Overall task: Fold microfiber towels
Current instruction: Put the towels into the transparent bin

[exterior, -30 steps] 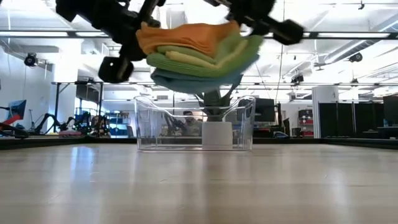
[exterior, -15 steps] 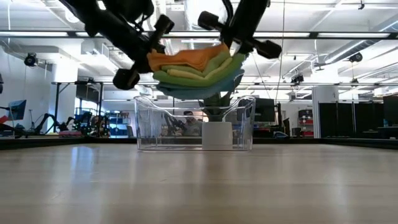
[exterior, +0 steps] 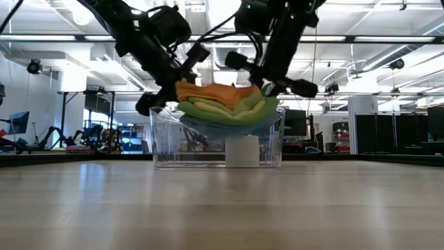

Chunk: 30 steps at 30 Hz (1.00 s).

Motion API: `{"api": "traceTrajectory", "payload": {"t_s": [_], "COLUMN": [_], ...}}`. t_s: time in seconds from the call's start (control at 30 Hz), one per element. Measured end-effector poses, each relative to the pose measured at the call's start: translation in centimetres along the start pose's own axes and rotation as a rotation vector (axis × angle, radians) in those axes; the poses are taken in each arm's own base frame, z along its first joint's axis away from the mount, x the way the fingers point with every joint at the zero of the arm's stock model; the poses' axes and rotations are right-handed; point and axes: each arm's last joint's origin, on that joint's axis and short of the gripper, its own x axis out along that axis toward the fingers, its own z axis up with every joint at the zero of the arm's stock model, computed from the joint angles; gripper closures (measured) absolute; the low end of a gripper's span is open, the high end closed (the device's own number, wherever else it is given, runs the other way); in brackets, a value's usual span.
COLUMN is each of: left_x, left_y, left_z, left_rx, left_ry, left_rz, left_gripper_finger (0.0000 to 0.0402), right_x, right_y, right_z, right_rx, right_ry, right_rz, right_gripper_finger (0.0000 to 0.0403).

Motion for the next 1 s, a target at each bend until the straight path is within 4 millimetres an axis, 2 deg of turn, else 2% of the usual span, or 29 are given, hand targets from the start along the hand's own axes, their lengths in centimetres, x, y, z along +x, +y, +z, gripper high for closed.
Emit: {"api": "traceTrajectory", "payload": {"t_s": [0.33, 0.5, 0.67, 1.0], "left_x": [1.6, 2.0, 2.1, 1.5], "left_y": [1.2, 1.6, 2.2, 2.1], "left_z": [0.3, 0.4, 0.2, 0.1], "left_rx": [0.014, 0.026, 0.041, 0.087], "left_ry": [0.08, 0.062, 0.047, 0.039], "left_rz": [0.138, 0.178, 0.226, 0.234], "left_gripper_finger": [0.0385, 0.0376, 0.0373, 0.0371], "right_x": [5.1, 6.8, 6.6, 5.2], "right_y": [0.6, 1.6, 2.4, 3.0], "right_z": [-0.5, -0.5, -0.2, 0.1], "right_rx": [0.007, -0.012, -0.044, -0.082], "right_ry": [0.042, 0.065, 0.058, 0.054], "right_rz": [-0.011, -0.049, -0.113, -0.155], "right_gripper_finger": [0.0373, 0.0373, 0.0347, 0.0232]}}
